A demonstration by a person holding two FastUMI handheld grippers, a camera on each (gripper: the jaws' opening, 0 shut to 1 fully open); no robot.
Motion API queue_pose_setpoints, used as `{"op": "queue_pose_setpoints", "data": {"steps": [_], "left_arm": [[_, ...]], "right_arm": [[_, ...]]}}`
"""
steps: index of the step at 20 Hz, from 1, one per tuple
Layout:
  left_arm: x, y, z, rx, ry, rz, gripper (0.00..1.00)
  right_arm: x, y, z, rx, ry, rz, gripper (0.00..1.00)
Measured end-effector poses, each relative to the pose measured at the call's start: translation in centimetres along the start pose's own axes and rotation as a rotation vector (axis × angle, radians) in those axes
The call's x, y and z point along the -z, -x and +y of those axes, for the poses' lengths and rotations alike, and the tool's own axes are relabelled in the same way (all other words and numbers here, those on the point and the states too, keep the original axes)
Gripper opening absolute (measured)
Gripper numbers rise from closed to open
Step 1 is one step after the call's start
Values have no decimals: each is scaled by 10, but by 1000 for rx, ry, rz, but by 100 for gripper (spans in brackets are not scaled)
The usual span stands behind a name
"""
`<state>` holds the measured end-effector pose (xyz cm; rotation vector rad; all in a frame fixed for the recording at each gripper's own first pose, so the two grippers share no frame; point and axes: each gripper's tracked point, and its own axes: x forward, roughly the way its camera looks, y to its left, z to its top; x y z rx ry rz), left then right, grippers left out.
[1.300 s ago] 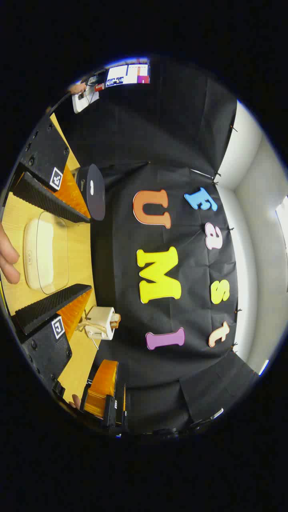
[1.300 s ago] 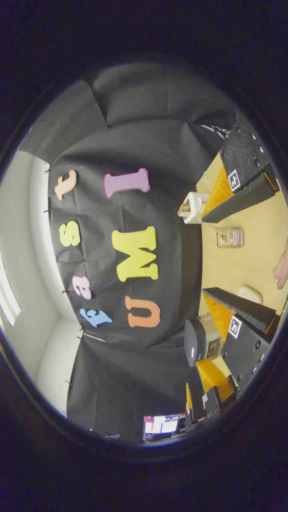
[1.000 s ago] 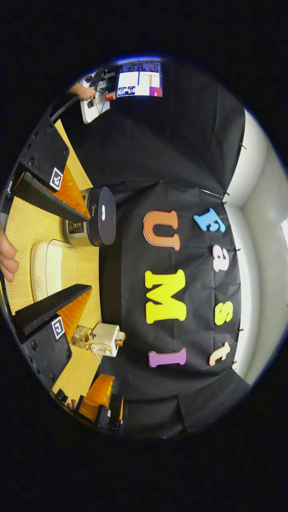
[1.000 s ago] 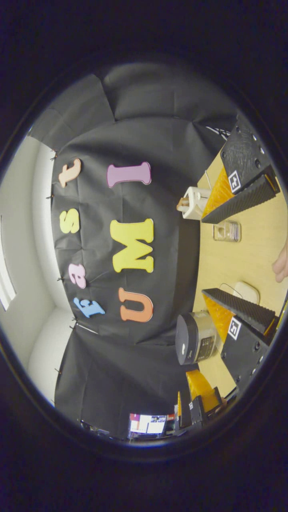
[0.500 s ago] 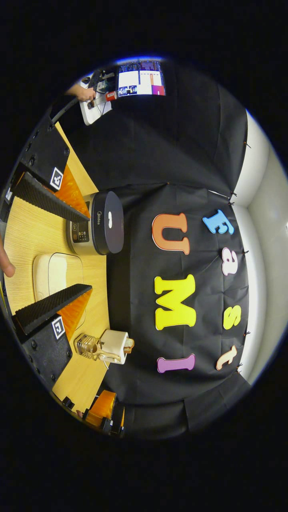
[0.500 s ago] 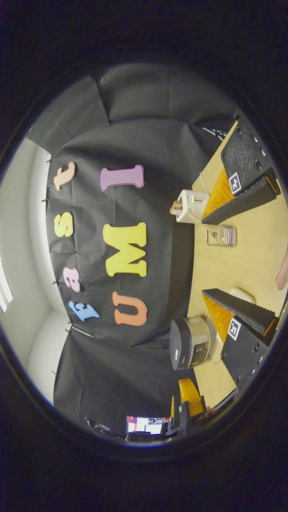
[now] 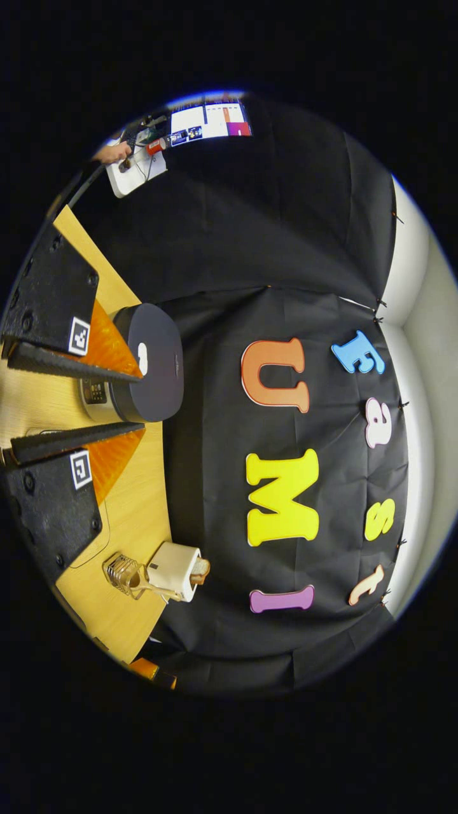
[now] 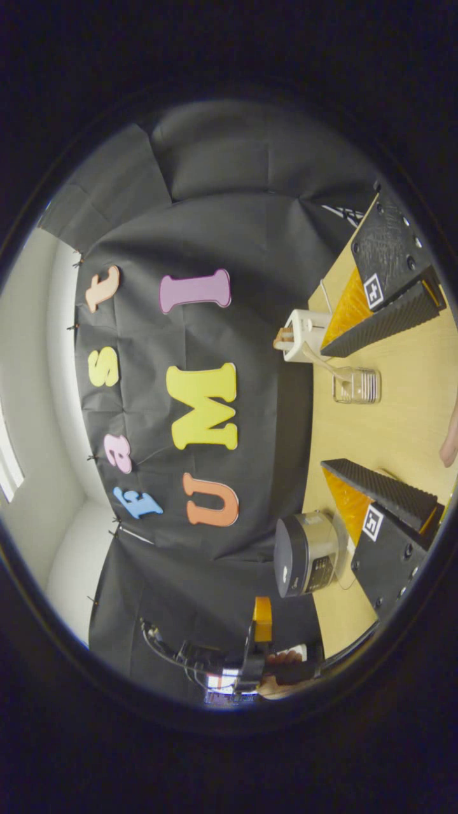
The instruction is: Close the left gripper, press the button to open the rice cooker; take a wooden spoon from the chopstick holder with the right hand, scoop a spoonful of rice and pour it into the rice cooker, then put the wooden spoon back into the chopstick holder.
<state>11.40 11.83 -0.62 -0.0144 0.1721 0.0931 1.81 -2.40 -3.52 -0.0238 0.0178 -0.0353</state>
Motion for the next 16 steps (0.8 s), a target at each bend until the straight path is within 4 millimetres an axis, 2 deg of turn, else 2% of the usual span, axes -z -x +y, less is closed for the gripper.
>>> {"op": "queue_pose_setpoints", "data": {"steps": [1, 2, 3, 4, 5, 8, 10, 13, 15, 16], "left_arm": [[0, -15, 3, -4, -9, 15, 28], [5, -28, 8, -12, -14, 54, 23], [7, -42, 12, -10, -15, 78, 9], [9, -55, 18, -22, -18, 107, 3], [12, -66, 24, -25, -22, 134, 3], [38, -96, 34, -27, -6, 268, 2], [50, -109, 42, -39, 0, 314, 3], [65, -118, 49, -42, 22, 359, 3], [61, -119, 48, -28, 16, 352, 3], [66, -118, 48, -25, 17, 365, 3]], "right_arm": [[2, -1, 1, -11, -9, 7, 95], [4, -3, 0, -14, -8, 13, 95], [4, -5, -2, -10, -2, 14, 96], [4, -5, -5, -3, 6, 10, 96], [3, -6, -7, 4, 10, 7, 96], [10, -12, -7, -2, 8, 19, 95], [13, -14, -10, -1, 13, 29, 96], [15, -16, -11, -2, 14, 32, 96], [16, -16, -11, -6, 13, 32, 96], [16, -17, -10, -8, 12, 33, 96]]}}
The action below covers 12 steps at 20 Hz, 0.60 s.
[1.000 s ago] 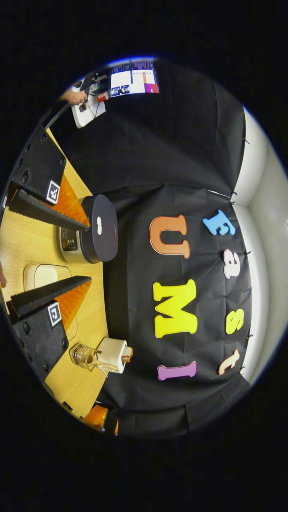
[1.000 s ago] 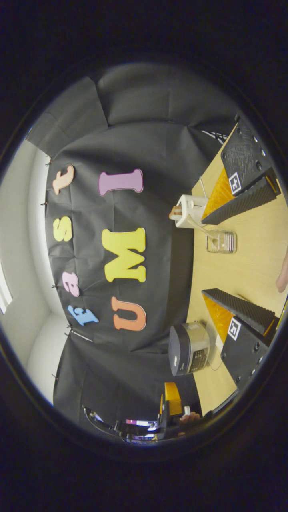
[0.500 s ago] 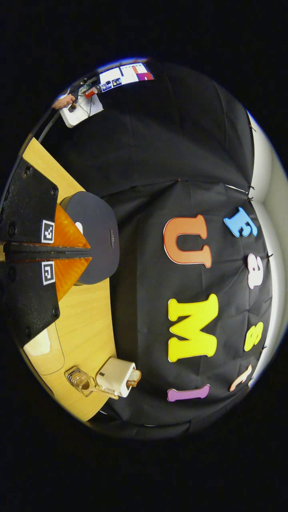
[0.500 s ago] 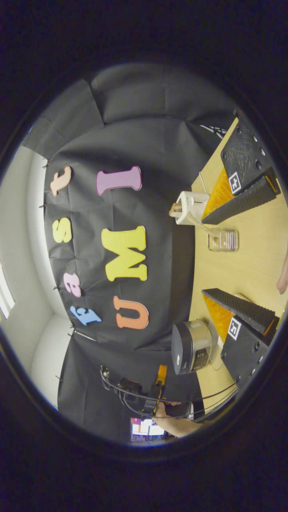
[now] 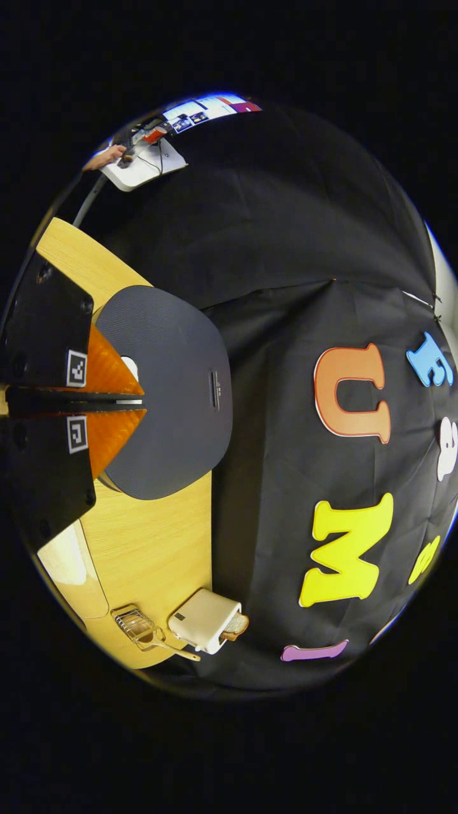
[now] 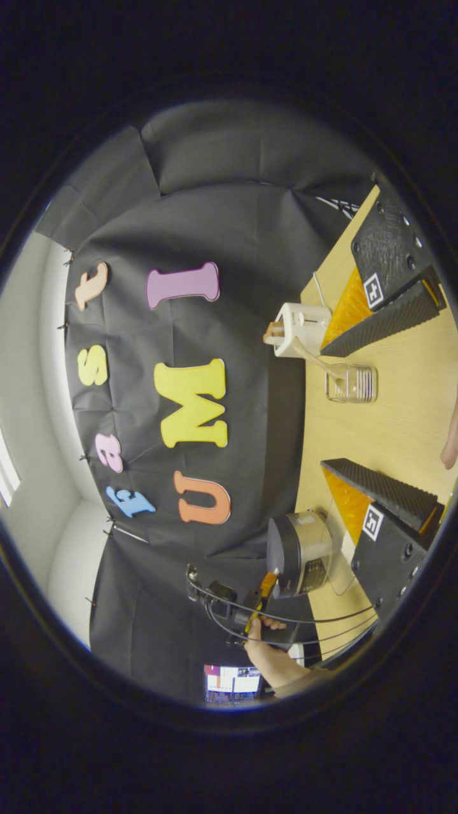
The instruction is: Close the left gripper, press the button to open the rice cooker; take a wooden spoon from the chopstick holder with the right hand, scoop a spoonful of rice and pour it into the rice cooker, then put the wooden spoon back into the chopstick holder.
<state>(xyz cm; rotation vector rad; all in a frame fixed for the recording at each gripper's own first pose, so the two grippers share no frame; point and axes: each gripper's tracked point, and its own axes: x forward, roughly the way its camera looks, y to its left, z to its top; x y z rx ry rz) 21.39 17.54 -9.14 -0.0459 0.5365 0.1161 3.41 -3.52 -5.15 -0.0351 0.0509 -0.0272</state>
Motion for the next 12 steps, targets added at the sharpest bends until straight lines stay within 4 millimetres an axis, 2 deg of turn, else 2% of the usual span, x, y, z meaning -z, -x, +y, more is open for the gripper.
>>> {"op": "queue_pose_setpoints", "data": {"steps": [2, 3, 6, 9, 11, 12], "left_arm": [[8, -4, 1, 4, 1, 33, 3], [6, 4, 1, 3, -3, 25, 3], [5, 0, 1, -18, 16, 43, 3], [-3, 4, 1, -27, 25, 8, 3], [-13, 16, 1, -35, 27, -44, 3], [-25, 24, 1, -38, 17, -99, 12]], "right_arm": [[2, -1, 3, -5, -2, 7, 95], [3, -1, 5, -8, -1, 11, 96], [3, -1, 9, -11, 19, 14, 95], [5, 1, 10, -4, 45, 10, 95], [8, -1, 7, 2, 45, 22, 96], [9, -3, 4, 10, 42, 26, 96]]}}
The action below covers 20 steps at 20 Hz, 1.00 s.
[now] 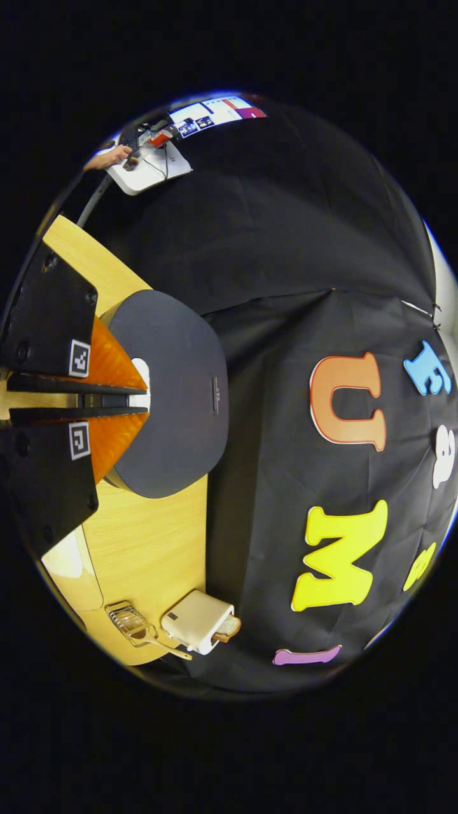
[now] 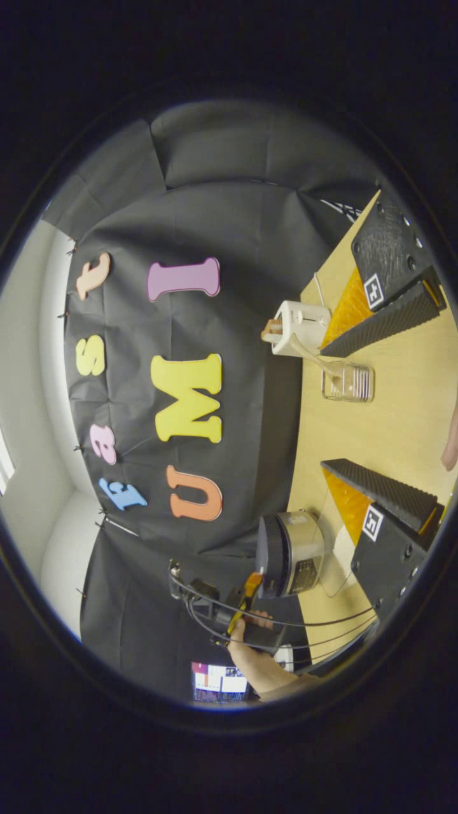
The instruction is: Close the left gripper, press the button to open the rice cooker; take a wooden spoon from the chopstick holder with the right hand, scoop a spoonful of rice and pour it into the rice cooker, then put the wooden spoon back into the chopstick holder.
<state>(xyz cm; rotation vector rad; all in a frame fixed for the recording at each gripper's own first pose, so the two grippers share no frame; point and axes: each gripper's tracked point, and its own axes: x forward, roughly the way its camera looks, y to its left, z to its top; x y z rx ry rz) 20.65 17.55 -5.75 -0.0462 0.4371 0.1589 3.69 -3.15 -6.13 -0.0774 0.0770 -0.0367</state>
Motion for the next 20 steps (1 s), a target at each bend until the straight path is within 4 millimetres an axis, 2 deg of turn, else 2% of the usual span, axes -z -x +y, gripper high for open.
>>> {"op": "queue_pose_setpoints", "data": {"steps": [1, 2, 3, 4, 5, 7, 8, 13, 17, 18, 19, 20], "left_arm": [[-15, 6, 1, -8, -18, -58, 13], [-26, 11, 7, -28, -38, -112, 27], [-38, 20, 13, -43, -60, -156, 48], [-41, 26, 9, -34, -62, -160, 55], [-40, 35, 4, -16, -49, -162, 72], [-43, 50, 0, 3, -29, -193, 82], [-45, 56, 3, 0, -23, -223, 91], [-41, 94, 16, -38, -27, -333, 93], [-18, 117, 11, -25, -59, -358, 95], [-10, 122, 12, -30, -88, -366, 95], [-3, 127, 12, -44, -114, -378, 96], [1, 132, 12, -62, -129, -394, 95]], "right_arm": [[1, -3, -5, 12, -1, 6, 96], [4, -7, -8, 19, -6, 14, 95], [9, -12, -10, 21, -13, 26, 95], [11, -17, -13, 20, -22, 36, 95], [12, -23, -17, 23, -29, 47, 95], [12, -41, -31, 43, -36, 53, 95], [12, -53, -38, 59, -36, 59, 94], [27, -122, -63, 85, -92, 137, 96], [35, -186, -78, 82, -185, 215, 94], [38, -202, -81, 80, -213, 242, 90], [42, -212, -81, 75, -231, 273, 90], [44, -225, -85, 75, -236, 289, 95]]}}
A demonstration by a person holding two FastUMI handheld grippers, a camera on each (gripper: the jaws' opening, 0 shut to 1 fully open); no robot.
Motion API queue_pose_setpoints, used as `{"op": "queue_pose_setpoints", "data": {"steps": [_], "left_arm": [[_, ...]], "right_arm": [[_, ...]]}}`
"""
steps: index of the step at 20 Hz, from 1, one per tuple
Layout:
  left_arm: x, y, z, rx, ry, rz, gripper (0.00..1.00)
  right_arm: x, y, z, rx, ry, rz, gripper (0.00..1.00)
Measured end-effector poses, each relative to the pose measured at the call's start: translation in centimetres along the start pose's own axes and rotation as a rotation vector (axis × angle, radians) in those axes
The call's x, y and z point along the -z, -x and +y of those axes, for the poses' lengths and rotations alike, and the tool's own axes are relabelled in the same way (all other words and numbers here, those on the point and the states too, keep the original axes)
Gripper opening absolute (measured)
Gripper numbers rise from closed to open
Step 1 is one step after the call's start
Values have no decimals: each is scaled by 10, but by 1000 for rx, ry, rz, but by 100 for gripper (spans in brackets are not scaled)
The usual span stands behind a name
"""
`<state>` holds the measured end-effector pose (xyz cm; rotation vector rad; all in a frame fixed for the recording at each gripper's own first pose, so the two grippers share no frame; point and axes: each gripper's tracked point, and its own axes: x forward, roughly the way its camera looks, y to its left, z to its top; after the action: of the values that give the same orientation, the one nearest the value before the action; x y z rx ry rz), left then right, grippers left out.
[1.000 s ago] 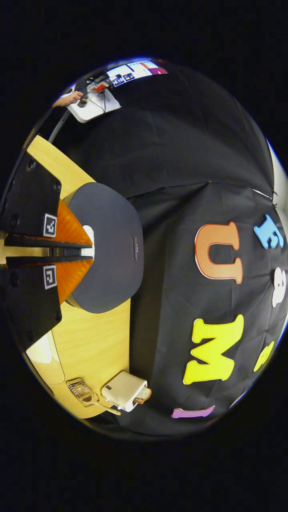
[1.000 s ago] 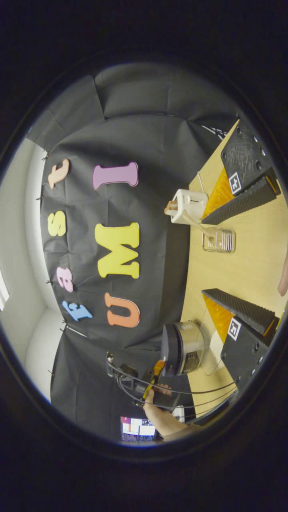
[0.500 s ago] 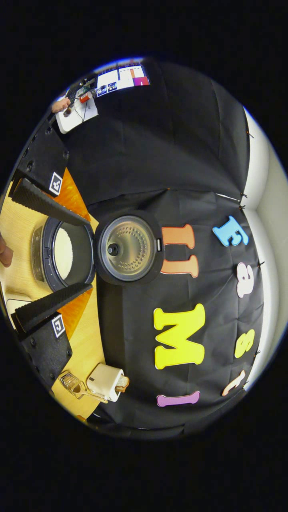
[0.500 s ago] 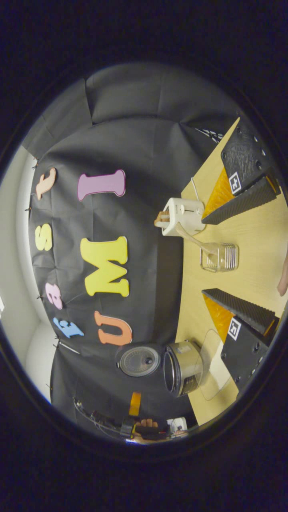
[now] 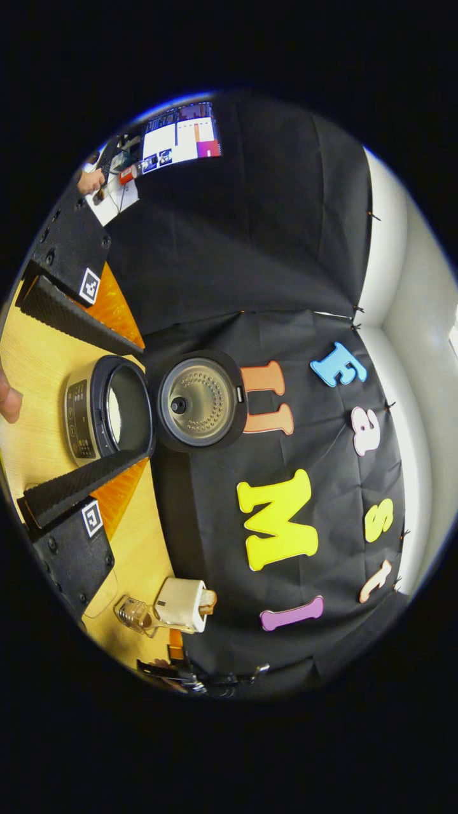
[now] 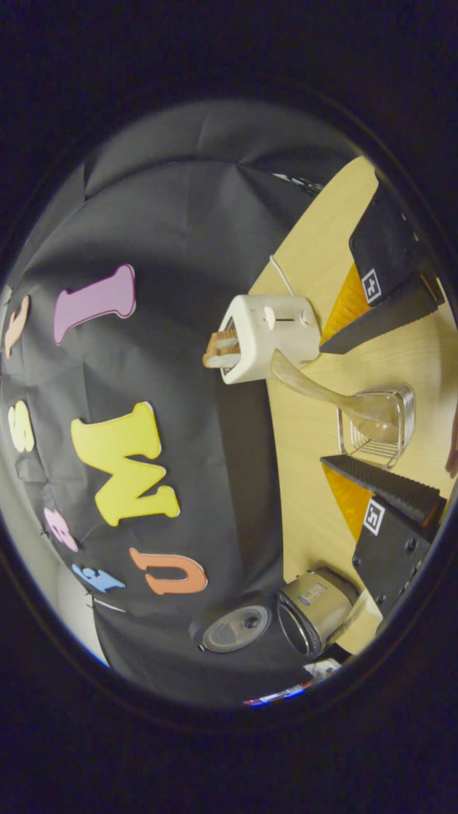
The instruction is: Close the left gripper, press the button to open the rice cooker; take a wooden spoon from the chopstick holder with the right hand, scoop a spoonful of rice and pour it into the rice cooker, then put the wooden spoon back into the chopstick holder.
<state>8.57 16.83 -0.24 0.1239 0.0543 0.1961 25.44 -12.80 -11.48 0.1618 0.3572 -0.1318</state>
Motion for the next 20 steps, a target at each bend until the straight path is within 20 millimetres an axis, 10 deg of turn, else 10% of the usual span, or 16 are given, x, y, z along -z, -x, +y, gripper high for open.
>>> {"op": "queue_pose_setpoints", "data": {"steps": [5, 9, 20], "left_arm": [[20, 29, -26, 13, 42, 2, 95], [25, 41, -39, 50, 75, -15, 98], [50, 40, -29, 59, 195, 64, 98]], "right_arm": [[-13, -54, -17, 57, 7, 46, 90], [-15, -78, -26, 65, -66, 85, 57], [-3, -44, 8, 14, -42, 145, 9]]}}
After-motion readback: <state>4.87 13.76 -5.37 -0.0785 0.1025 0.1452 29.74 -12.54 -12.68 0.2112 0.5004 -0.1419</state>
